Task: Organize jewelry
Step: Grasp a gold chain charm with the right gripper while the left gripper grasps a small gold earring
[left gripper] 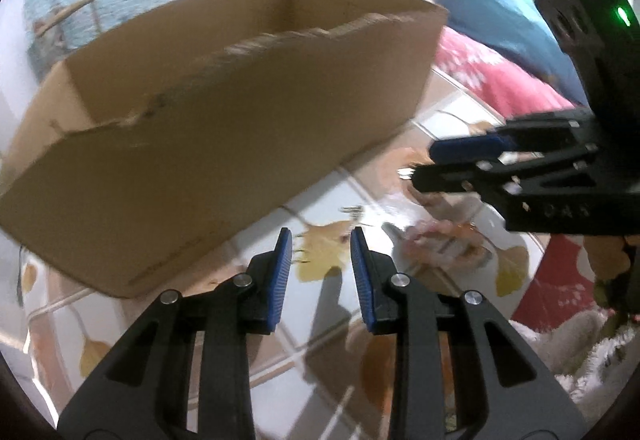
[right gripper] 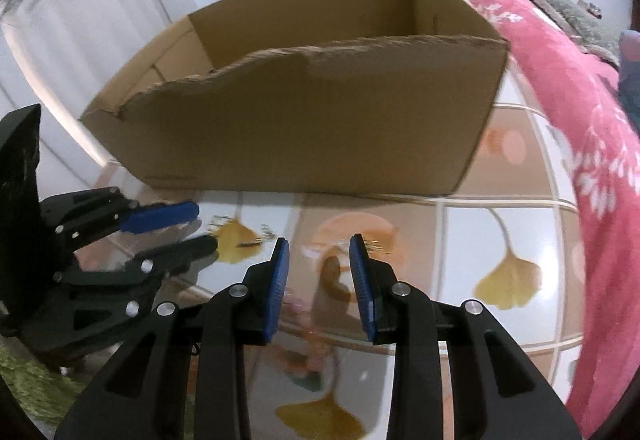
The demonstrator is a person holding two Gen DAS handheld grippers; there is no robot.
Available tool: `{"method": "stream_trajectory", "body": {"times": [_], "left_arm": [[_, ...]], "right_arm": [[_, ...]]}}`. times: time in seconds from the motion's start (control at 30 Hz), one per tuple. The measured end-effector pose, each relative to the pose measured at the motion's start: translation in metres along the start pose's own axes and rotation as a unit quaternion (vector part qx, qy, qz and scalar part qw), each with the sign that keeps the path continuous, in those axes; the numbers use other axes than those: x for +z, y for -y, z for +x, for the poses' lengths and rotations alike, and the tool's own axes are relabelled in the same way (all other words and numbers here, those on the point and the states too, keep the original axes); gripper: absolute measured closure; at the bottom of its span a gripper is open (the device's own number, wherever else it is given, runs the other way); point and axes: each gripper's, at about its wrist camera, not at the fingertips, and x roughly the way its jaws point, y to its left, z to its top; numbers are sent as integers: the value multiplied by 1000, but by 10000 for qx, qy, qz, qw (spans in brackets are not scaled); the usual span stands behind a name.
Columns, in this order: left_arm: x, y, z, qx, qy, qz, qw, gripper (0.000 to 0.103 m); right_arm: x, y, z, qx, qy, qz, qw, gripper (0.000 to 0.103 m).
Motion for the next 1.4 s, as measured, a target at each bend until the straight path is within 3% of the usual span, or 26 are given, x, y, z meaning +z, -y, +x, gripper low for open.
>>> {"method": "stream_trajectory", "body": {"times": [0.27, 0.43, 0.73, 1.4], "left_arm": [[5, 16, 17, -20, -178, 344, 9992, 74], [7, 17, 23, 15, -252, 419, 9988, 78], [12, 22, 27, 5, -275, 560, 9981, 102], [6, 14, 21, 97, -317, 450, 9984, 102]], "right_arm": [[-2, 4, 10, -33, -143, -122, 9998, 82], [-2, 4, 15, 23, -136, -86, 9999, 83], [-2, 17, 9, 222, -93, -72, 9997, 83], [19, 25, 27, 680, -613, -1242, 9880, 87]]}}
